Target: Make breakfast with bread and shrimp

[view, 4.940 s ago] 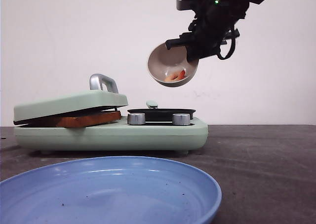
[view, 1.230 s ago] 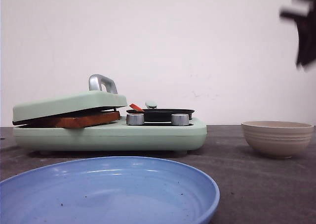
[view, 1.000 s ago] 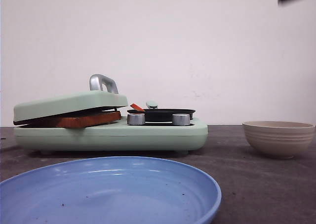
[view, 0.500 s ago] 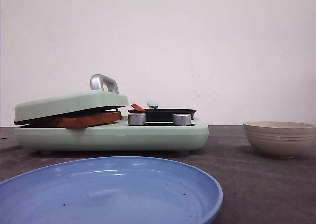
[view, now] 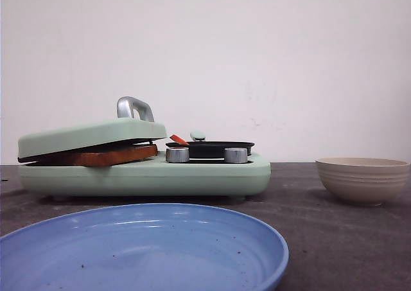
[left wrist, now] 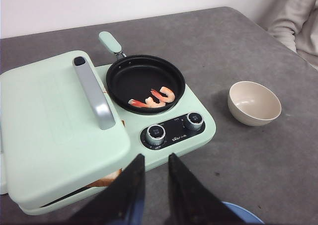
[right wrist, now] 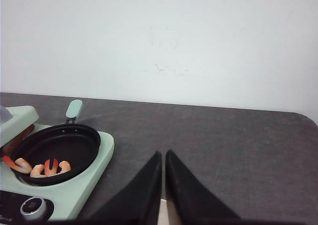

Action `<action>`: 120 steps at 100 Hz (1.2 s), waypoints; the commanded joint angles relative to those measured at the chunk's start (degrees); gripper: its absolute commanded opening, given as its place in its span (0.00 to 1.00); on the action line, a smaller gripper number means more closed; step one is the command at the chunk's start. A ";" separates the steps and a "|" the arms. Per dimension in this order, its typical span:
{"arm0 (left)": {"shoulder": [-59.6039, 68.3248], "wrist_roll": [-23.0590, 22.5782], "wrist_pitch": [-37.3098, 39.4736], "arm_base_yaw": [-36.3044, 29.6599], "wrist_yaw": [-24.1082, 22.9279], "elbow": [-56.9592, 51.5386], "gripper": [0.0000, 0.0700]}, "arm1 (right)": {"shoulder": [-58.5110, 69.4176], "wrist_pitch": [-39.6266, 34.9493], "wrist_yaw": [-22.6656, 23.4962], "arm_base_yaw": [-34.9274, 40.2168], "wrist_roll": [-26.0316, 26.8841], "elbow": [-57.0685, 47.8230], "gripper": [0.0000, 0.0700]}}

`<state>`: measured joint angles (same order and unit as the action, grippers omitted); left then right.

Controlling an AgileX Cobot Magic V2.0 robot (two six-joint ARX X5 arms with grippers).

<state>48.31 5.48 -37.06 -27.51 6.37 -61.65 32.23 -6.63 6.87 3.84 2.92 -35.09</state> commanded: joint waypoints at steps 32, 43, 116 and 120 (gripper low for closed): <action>-2.71 -0.11 0.15 -0.26 -0.44 -0.52 0.00 | 0.17 0.59 -0.02 0.13 -0.37 -0.72 0.01; -6.16 -5.70 0.59 -0.70 -0.39 -0.52 0.00 | 0.17 0.59 -0.02 0.15 -0.37 -0.70 0.01; -31.87 -11.89 36.76 18.53 -1.95 46.25 0.00 | 0.17 0.59 -0.02 0.15 -0.37 -0.70 0.01; -33.77 -10.38 36.63 19.71 -1.95 48.17 0.00 | 0.17 0.59 -0.02 0.15 -0.37 -0.70 0.01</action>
<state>16.93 -8.08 -1.41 -9.04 4.45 -15.59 32.23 -6.63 6.87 3.84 2.81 -35.09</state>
